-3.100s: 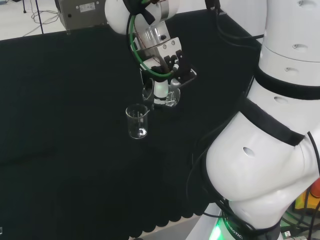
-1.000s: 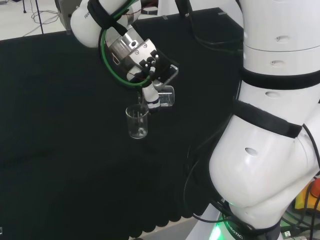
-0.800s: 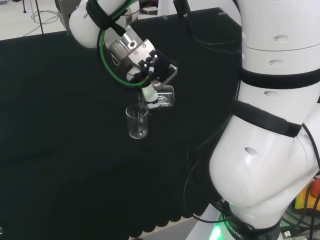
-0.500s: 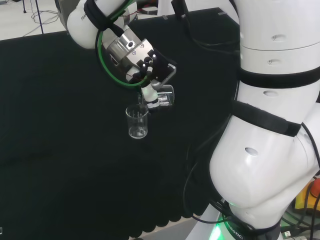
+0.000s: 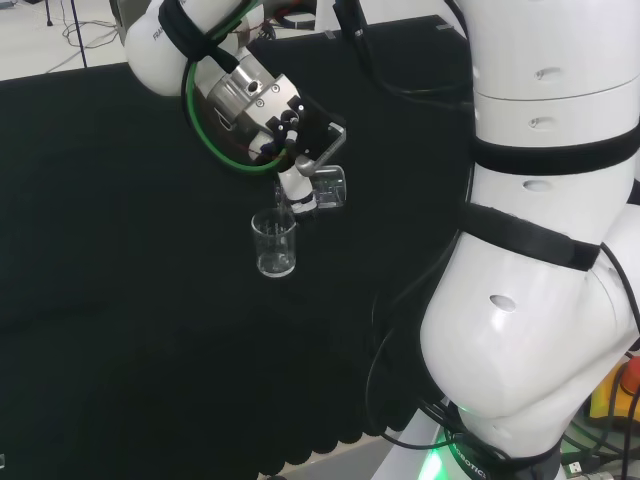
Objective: Pour the water from the handheld beaker into the one on the table.
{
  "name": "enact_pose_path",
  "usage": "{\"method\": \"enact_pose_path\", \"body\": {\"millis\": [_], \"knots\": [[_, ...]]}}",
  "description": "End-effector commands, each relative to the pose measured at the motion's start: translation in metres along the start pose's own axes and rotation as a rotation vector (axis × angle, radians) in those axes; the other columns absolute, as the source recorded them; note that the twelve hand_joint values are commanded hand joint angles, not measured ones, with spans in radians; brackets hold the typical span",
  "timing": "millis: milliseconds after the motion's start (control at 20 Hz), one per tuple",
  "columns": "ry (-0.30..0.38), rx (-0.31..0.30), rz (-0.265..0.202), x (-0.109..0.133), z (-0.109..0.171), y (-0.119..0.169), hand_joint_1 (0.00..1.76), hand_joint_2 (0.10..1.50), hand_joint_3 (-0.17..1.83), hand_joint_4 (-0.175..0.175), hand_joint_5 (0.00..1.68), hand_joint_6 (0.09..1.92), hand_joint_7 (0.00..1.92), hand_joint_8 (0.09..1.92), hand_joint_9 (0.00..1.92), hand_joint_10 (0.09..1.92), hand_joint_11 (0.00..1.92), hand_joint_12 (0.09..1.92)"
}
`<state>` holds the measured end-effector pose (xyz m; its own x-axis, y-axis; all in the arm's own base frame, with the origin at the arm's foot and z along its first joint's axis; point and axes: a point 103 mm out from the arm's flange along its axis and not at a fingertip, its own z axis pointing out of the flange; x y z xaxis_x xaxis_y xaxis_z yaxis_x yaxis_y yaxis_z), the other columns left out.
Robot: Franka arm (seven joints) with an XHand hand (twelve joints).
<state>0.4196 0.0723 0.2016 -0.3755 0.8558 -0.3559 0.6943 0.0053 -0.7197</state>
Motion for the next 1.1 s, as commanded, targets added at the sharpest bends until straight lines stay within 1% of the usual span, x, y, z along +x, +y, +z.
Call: {"method": "enact_pose_path", "body": {"millis": [50,550,700,1100], "knots": [[-0.013,0.029,0.014,0.0025,-0.0017,0.0009,1.55,0.58,0.64,-0.175,1.4,0.26,1.46,0.42,1.59,0.26,1.16,0.82],[-0.028,0.049,0.041,0.0057,-0.0061,-0.0001,1.55,0.58,0.64,-0.175,1.39,0.27,1.46,0.42,1.58,0.28,1.16,0.83],[-0.03,0.065,0.052,0.0041,-0.0052,0.0006,1.55,0.58,0.64,-0.175,1.39,0.27,1.45,0.42,1.58,0.28,1.16,0.83],[-0.05,0.082,0.062,0.0079,-0.0084,-0.0005,1.55,0.58,0.64,-0.175,1.39,0.29,1.45,0.43,1.58,0.29,1.16,0.83]]}}
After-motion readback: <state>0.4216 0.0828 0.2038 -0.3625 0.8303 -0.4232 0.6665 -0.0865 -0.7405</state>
